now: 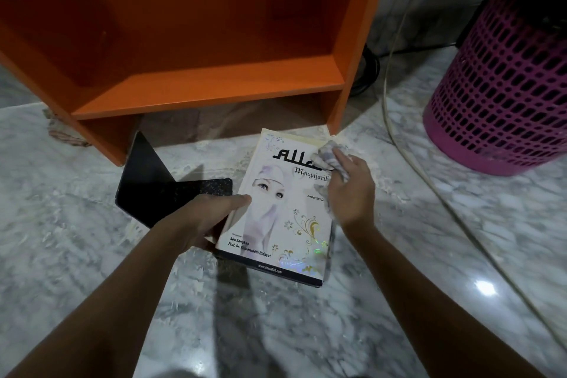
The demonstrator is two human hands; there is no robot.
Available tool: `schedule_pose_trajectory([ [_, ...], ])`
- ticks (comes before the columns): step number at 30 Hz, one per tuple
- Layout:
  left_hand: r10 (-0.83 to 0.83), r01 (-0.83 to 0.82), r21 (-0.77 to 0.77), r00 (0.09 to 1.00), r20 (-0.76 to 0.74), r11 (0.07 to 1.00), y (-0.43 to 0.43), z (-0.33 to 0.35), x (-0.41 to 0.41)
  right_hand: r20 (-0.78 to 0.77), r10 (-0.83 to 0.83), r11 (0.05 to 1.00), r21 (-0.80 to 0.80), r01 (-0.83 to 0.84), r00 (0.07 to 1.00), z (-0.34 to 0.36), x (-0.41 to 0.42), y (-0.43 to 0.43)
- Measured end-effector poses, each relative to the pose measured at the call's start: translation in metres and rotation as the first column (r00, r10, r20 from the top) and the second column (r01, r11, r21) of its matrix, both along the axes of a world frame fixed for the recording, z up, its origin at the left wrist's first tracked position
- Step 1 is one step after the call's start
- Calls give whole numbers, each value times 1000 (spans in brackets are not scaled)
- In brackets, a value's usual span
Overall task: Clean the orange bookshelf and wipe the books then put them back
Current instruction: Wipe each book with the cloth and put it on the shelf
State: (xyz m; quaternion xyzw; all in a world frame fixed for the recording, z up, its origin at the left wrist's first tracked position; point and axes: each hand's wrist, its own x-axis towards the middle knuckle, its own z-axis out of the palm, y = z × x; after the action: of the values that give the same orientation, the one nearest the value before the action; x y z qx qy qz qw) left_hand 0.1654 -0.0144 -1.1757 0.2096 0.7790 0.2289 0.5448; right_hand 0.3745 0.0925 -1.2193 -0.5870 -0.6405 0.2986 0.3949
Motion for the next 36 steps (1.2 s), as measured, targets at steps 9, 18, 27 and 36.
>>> schedule_pose_trajectory([
  [9, 43, -80, 194, 981, 188, 978, 10, 7, 21, -58, 33, 999, -33, -35, 998, -2, -1, -8],
  [18, 119, -186, 335, 971, 209, 924, 14, 9, 40, -4, 143, 989, 27, -142, 990, 32, 18, 6],
  [27, 54, -16, 623, 998, -43, 782, 16, 134, 29, -81, 313, 932, 220, -289, 946, 154, 2, 6],
  [36, 226, 23, 877, 963, -149, 480, -10, 311, 4, -53, 483, 782, 474, -404, 874, 333, -34, 11],
])
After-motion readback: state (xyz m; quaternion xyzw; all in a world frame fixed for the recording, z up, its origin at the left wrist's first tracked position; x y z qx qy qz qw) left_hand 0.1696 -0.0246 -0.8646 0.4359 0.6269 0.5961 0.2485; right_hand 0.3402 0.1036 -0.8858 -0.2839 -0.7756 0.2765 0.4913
